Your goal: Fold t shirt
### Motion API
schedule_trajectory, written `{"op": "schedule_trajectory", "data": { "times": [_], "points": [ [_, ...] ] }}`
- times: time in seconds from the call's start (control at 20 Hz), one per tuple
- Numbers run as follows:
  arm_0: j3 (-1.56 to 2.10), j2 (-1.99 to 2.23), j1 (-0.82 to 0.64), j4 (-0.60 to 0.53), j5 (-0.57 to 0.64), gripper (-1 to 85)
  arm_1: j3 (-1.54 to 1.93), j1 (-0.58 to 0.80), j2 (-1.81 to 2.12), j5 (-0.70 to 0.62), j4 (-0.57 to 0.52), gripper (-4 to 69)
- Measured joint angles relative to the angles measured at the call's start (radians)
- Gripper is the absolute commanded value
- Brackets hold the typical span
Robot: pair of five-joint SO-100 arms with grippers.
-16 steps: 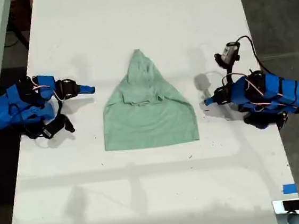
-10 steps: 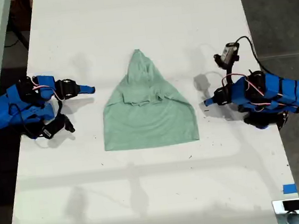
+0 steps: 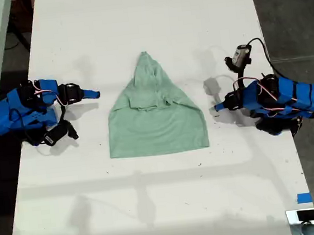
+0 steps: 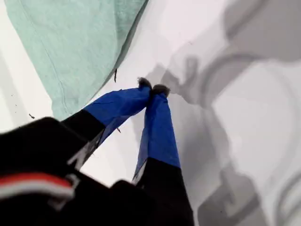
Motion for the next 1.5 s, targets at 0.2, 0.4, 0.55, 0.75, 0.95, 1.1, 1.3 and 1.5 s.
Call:
{"op": "schedule_trajectory", "data": {
  "times": [0.2, 0.4, 0.55, 0.75, 0.95, 1.1, 1.3, 1.5],
  "points": [
    [0.0, 0.0, 0.0, 0.0, 0.0, -0.3, -0.034, -0.078, -0.017, 0.189, 0.003, 3.9],
    [0.0, 0.0, 0.0, 0.0, 0.0, -0.3, -0.126, -0.209, -0.196, 0.295, -0.04, 24.4],
    [0.0, 0.0, 0.0, 0.0, 0.0, -0.3, -0.12, -0.307, -0.35, 0.36, -0.183, 27.2],
    [0.002, 0.0, 0.0, 0.0, 0.0, -0.3, -0.026, -0.353, -0.436, 0.414, -0.39, 26.7],
    [0.002, 0.0, 0.0, 0.0, 0.0, -0.3, -0.043, -0.364, -0.603, 0.445, -0.52, 26.2],
    [0.002, 0.0, 0.0, 0.0, 0.0, -0.3, -0.276, -0.359, -1.042, 0.44, -0.575, 2.8],
    [0.002, 0.0, 0.0, 0.0, 0.0, -0.3, -0.483, -0.33, -1.454, 0.433, -0.729, 1.9],
    [0.002, 0.0, 0.0, 0.0, 0.0, -0.3, -0.431, -0.29, -1.173, 0.439, -0.526, 2.0]
  ]
}}
